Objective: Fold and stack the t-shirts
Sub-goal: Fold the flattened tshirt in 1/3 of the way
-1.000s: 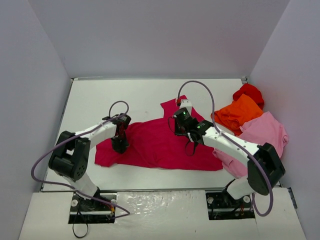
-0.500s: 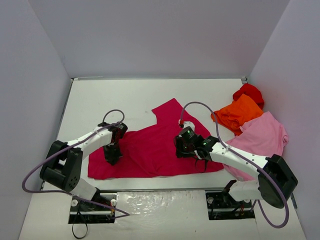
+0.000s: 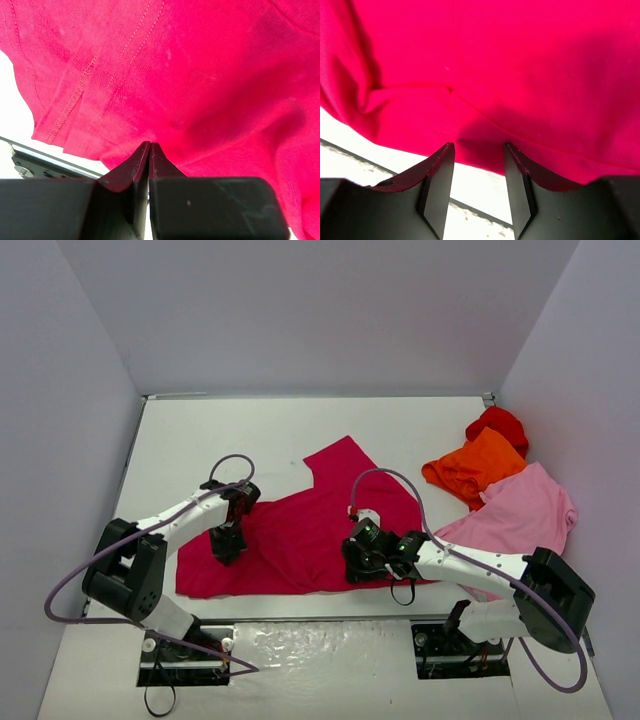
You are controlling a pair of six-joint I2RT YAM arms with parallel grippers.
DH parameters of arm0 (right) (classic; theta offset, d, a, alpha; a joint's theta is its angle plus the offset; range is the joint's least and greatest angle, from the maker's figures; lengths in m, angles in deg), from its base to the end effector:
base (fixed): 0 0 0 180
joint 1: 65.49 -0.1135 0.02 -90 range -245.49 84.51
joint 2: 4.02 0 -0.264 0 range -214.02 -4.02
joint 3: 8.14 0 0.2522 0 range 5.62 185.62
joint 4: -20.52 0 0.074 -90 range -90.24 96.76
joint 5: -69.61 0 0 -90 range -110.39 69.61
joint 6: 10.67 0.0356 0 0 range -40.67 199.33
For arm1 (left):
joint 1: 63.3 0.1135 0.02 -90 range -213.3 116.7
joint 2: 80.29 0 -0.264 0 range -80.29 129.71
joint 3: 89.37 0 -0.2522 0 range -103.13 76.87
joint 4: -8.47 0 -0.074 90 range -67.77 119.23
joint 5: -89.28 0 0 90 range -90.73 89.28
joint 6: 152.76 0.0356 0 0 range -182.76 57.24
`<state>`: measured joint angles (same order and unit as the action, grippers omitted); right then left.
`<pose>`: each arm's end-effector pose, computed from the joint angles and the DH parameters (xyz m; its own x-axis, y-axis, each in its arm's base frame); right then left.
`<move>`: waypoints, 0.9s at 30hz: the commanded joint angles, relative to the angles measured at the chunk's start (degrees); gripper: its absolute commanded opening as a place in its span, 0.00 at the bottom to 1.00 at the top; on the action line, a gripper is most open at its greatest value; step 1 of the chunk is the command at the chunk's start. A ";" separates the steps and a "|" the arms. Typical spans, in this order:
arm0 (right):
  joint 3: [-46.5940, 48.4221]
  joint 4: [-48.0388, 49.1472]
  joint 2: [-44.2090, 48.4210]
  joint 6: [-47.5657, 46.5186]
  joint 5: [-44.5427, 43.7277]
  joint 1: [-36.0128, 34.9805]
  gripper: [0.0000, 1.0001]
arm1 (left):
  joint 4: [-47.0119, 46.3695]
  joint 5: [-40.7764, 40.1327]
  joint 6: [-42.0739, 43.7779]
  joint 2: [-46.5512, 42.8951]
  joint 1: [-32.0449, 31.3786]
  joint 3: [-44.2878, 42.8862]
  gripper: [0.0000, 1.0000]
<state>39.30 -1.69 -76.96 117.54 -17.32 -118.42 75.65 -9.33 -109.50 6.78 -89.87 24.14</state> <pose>0.1455 0.1958 0.1763 -0.8566 -0.1093 -0.5042 -0.3673 0.8155 0.4473 0.2232 -0.1057 0.1794 -0.9307 -0.3396 -0.1357 -0.3514 0.9333 0.0741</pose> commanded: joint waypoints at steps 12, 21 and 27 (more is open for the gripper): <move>2.96 -1.07 -0.05 -0.61 -4.94 -0.25 0.00 | 0.64 -2.21 0.08 3.41 -2.71 -3.59 0.00; 8.87 -6.73 1.65 -3.08 -13.82 -0.16 0.05 | -1.36 -1.45 0.37 6.00 -3.77 -3.52 0.00; 13.23 0.21 -8.21 -4.93 -11.66 -0.25 0.46 | -2.27 -1.24 0.07 7.42 -4.57 -3.34 0.00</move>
<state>48.88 -5.83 -79.67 114.51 -27.97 -118.42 73.80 -10.09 -109.37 14.13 -93.70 22.98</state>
